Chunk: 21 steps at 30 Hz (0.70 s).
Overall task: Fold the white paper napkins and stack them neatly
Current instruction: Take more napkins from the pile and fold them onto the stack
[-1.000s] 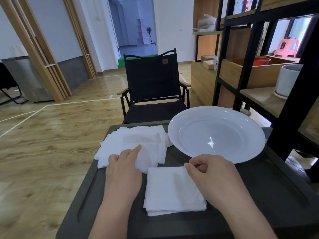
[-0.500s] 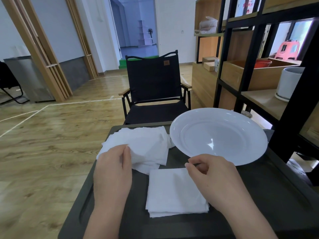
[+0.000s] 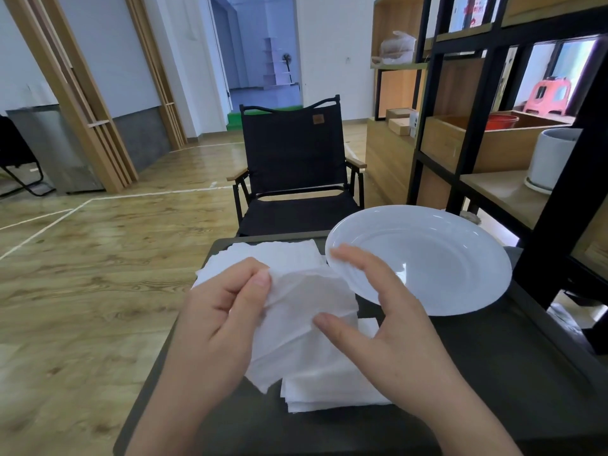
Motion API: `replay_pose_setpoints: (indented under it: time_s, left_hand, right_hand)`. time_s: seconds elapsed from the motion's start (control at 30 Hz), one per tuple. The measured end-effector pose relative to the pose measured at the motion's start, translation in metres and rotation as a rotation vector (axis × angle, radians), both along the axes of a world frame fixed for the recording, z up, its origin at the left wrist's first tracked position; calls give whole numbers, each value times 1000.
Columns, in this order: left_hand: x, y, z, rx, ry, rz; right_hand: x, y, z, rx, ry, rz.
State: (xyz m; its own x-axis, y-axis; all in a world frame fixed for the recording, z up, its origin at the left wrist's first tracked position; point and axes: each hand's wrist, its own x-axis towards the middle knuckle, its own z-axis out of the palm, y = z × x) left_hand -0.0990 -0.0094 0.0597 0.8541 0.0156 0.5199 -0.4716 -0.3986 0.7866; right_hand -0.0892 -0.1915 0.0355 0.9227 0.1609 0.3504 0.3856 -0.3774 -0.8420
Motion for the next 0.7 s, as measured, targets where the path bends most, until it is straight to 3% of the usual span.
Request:
replay_pose_setpoints:
  time_s: [0.13, 0.23, 0.37, 0.53, 0.7]
  left_hand:
    - [10, -7, -6, -358, 402, 14]
    - [18, -4, -17, -375, 578, 3]
    - [16, -2, -17, -326, 563, -57]
    - [11, -8, -9, -317, 383, -131]
    - [14, -11, -13, -245, 245, 45]
  right_hand:
    - [-3, -1, 8, 216, 261, 154]
    - [0, -1, 7, 341, 305, -19]
    - [6, -1, 4, 398, 257, -240]
    - [4, -7, 3, 372, 139, -190]
    - [3, -8, 6, 345, 84, -90]
